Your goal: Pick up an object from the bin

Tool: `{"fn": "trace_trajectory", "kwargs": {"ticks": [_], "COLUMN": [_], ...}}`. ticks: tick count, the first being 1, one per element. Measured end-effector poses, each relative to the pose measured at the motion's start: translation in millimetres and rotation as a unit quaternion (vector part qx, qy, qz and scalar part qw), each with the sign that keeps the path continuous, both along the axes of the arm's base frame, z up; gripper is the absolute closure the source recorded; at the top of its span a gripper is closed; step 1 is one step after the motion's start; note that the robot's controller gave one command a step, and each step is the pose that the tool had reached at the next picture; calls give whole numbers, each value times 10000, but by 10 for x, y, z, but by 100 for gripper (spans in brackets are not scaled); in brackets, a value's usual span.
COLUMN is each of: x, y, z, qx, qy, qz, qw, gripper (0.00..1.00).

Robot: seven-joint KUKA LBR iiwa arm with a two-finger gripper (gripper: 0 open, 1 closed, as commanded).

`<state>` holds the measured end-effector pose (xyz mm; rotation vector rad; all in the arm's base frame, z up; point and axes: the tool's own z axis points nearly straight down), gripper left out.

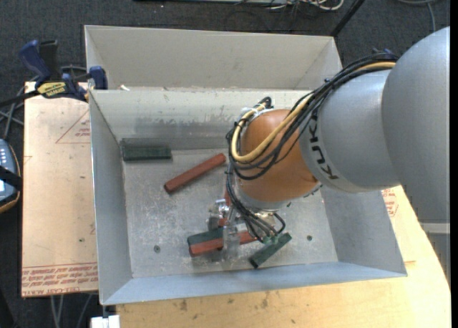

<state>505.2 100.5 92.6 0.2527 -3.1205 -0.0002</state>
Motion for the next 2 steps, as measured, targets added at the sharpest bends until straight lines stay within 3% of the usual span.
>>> {"fn": "trace_trajectory", "kwargs": {"ticks": [2], "x": [29], "y": [7], "z": [321], "qx": [8], "qy": [-57], "qz": [1], "qw": [10000], "gripper": [100]}}
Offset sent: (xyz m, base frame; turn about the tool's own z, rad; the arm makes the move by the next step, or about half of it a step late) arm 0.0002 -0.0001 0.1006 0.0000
